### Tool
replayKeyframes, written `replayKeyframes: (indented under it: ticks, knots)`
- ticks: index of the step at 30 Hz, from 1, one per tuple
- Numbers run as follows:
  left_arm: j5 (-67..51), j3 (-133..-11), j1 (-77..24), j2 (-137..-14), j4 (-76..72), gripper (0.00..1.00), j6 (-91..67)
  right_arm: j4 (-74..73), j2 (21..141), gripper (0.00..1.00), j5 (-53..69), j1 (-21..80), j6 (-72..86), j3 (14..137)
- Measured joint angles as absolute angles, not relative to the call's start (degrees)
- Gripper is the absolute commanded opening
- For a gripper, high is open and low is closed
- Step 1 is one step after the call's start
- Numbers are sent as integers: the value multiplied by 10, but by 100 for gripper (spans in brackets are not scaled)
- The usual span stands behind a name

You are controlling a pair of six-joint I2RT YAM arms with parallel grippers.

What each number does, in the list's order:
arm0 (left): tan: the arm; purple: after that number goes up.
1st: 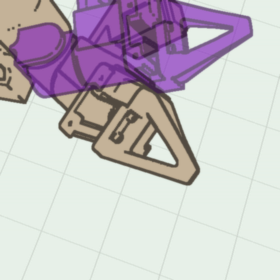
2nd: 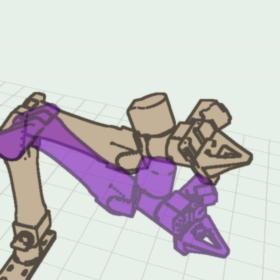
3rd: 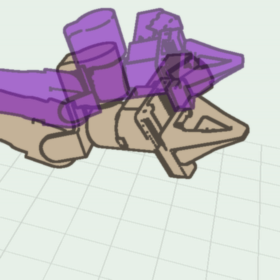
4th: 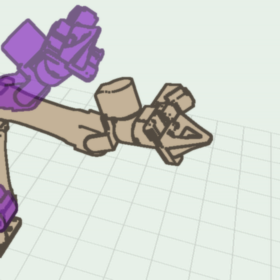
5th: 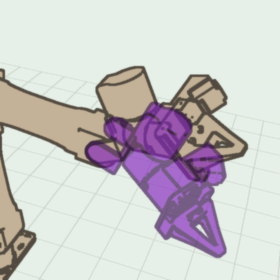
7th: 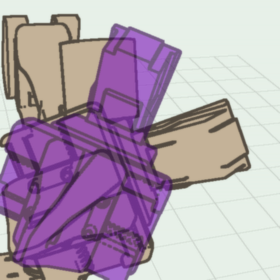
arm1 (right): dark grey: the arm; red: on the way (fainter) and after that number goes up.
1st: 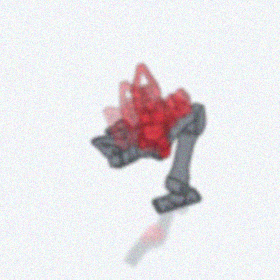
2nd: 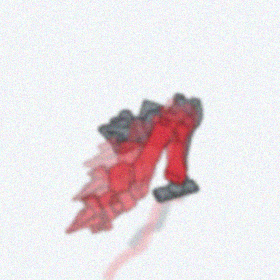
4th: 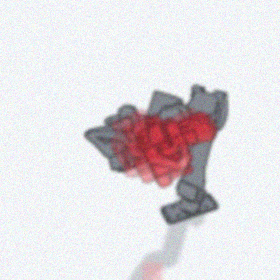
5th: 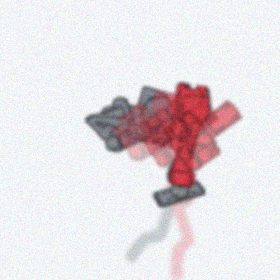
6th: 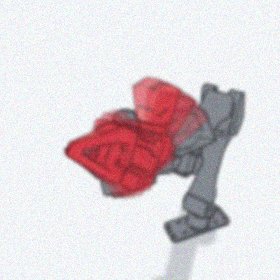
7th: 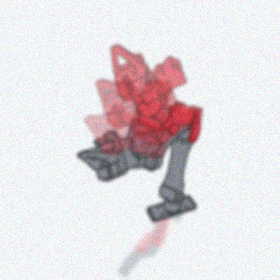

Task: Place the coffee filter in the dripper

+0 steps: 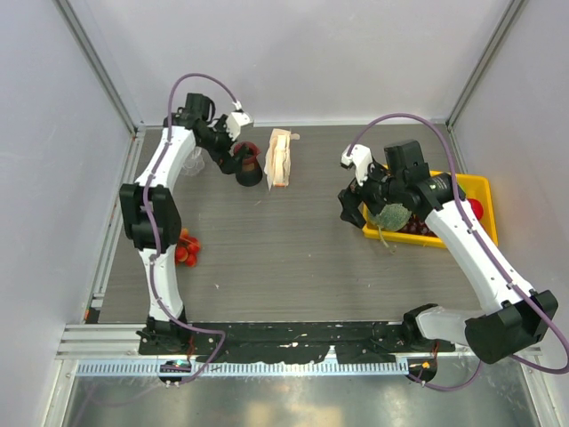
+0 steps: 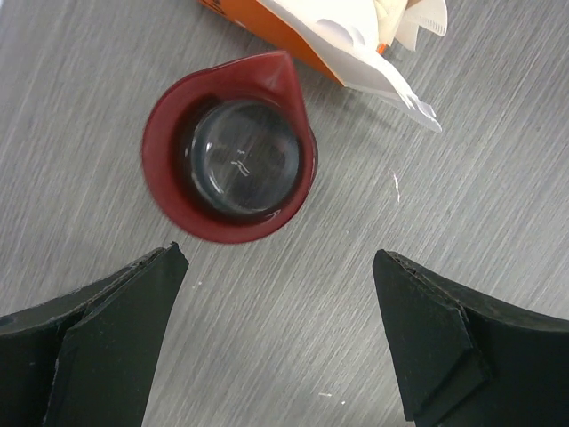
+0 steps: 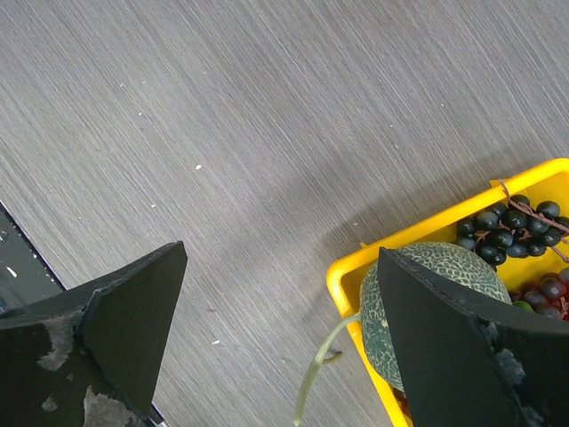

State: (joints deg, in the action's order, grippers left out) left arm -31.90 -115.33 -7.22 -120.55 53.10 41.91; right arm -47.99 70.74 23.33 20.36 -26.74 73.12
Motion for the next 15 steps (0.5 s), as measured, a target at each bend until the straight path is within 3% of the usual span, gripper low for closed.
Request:
replayKeyframes:
  ticks: [15]
  knots:
    - [-274,-1163,-99,-1261,493,99,478,-480,707,95,239,201,-267,727]
